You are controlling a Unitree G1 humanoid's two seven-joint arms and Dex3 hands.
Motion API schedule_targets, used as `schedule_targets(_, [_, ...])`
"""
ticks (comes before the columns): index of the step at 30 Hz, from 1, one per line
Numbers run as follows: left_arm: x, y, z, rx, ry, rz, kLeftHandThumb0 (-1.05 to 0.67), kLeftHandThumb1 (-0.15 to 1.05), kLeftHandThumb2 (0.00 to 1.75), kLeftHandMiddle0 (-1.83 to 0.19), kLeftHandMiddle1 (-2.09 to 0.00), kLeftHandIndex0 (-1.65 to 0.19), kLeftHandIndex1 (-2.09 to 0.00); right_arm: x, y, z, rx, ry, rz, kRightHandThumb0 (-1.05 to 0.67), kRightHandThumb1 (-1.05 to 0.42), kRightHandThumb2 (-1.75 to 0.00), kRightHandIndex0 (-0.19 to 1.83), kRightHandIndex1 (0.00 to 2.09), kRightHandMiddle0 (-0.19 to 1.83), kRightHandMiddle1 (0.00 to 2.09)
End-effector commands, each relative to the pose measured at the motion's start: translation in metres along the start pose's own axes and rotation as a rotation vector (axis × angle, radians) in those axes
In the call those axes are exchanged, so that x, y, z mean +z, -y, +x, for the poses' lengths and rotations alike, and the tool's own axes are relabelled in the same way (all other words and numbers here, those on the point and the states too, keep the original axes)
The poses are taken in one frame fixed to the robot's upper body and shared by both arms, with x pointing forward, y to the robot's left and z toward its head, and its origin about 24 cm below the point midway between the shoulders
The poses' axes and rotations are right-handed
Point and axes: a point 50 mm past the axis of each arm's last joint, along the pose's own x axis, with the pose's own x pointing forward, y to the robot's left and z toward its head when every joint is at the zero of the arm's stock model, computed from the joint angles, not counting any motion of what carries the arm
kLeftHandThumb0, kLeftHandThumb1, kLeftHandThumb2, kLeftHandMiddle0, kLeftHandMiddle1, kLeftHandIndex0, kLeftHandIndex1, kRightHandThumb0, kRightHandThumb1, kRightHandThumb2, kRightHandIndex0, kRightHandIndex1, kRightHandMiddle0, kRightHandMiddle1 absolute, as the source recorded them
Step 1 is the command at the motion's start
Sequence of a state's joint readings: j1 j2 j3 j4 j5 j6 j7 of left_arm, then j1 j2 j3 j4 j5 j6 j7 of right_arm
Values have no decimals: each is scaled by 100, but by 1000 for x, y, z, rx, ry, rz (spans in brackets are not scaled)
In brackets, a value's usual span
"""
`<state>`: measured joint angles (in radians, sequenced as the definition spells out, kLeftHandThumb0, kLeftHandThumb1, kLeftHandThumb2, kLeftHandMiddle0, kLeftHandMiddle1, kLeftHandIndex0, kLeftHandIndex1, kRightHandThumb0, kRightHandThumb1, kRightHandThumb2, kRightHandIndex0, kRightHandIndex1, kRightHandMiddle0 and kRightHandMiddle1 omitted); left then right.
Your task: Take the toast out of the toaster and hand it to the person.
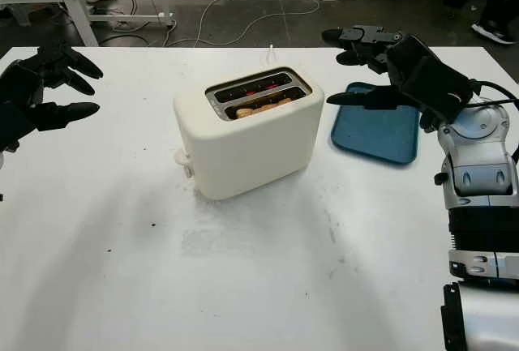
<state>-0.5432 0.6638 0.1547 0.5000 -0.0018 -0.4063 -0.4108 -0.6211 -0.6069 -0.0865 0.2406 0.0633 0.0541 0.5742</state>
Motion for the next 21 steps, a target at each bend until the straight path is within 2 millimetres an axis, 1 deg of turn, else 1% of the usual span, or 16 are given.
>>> schedule_targets(1, [0, -1, -1, 7, 0, -2, -105, 92, 11, -24, -151, -21, -140, 2, 2, 0, -8, 11, 1, -68, -72, 0, 3, 81, 46, 1])
schedule_targets(10, [0, -1, -1, 4, 6, -2, -105, 92, 11, -22, -151, -20, -140, 3, 2, 0, -8, 11, -21, -71, -73, 0, 3, 82, 46, 1])
schedule_targets(13, [0, -1, 0, 5, 8, 8, -105, 92, 12, -22, -151, -20, -140, 4, 1, 2, -7, 10, -20, -66, -72, 0, 3, 81, 46, 1])
schedule_targets(21, [2, -1, 1, 1, 8, 14, -105, 92, 12, -22, -154, -19, -143, 6, 2, 2, -8, 12, -25, -65, -71, 0, 4, 81, 47, 1])
